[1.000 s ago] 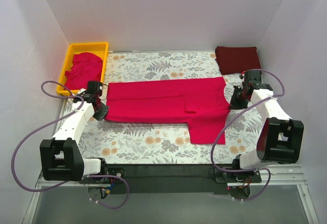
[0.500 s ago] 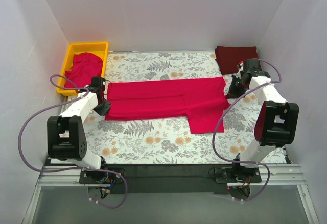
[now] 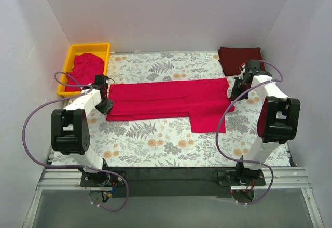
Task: Fold and stack the t-shirts
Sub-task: Fold the tshirt
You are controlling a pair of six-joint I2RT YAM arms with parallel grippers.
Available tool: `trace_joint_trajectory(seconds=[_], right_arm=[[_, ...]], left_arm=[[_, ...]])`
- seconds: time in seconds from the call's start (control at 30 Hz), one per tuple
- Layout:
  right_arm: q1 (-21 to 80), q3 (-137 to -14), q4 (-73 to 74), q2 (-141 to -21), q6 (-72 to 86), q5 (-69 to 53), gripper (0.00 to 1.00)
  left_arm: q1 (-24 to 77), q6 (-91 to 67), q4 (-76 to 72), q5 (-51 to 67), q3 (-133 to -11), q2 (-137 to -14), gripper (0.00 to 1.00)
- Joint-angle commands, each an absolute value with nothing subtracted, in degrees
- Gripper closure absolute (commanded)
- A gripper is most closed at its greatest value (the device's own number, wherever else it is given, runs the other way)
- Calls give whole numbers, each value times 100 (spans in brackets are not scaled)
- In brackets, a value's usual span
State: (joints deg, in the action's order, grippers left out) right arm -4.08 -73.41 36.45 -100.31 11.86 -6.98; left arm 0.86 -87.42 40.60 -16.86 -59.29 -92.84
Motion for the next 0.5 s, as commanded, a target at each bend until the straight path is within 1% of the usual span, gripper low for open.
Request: trace_joint_trajectory(seconds=[0.0, 0.47], right_arm=[[-431, -7497, 3533, -10133, 1125, -457, 99], [-536, -7207, 3243, -10275, 1257, -255, 99]], left_arm=[[35, -8754, 3981, -2004, -6143, -9439, 100], [44, -8763, 3902, -2268, -6346, -9712, 100]])
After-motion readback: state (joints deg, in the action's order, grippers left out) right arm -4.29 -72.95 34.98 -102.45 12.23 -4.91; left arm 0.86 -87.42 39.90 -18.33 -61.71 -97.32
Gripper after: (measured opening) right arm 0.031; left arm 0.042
